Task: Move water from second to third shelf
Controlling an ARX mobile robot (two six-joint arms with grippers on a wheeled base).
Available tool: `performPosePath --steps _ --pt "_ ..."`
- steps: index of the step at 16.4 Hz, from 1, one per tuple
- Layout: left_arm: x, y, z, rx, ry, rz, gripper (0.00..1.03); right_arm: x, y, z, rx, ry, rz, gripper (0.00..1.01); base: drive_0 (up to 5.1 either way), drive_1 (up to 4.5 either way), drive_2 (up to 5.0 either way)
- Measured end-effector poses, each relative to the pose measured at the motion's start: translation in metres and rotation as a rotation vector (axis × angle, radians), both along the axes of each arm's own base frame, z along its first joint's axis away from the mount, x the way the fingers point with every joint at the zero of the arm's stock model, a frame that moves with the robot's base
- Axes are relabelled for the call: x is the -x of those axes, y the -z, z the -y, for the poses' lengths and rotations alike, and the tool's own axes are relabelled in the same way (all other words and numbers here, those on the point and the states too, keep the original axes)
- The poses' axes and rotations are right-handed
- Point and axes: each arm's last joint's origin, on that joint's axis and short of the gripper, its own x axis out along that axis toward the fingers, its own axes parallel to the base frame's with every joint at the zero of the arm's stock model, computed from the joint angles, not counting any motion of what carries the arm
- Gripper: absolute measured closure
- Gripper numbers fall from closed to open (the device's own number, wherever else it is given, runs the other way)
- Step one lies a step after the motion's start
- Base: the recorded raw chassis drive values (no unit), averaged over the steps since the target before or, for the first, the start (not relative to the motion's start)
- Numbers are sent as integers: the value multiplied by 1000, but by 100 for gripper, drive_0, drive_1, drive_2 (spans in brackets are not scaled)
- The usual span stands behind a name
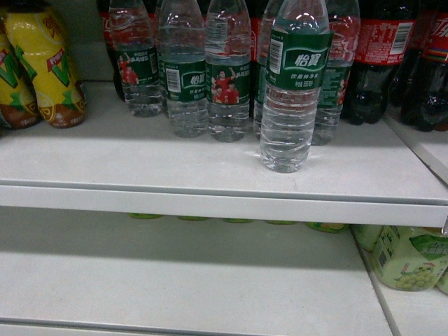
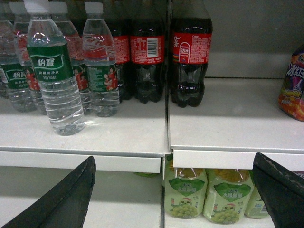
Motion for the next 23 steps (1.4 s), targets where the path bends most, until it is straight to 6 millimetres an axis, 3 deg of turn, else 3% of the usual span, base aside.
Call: performPosePath --steps 21,22,23 --pt "0 0 0 0 0 0 5 0 0 0 0 0 0 3 0 0 0" --pt "0 0 0 0 0 0 5 0 1 0 -1 -5 -10 3 0 0 0" --pt "0 0 0 0 0 0 5 -1 4 2 -102 -66 -173 3 0 0 0"
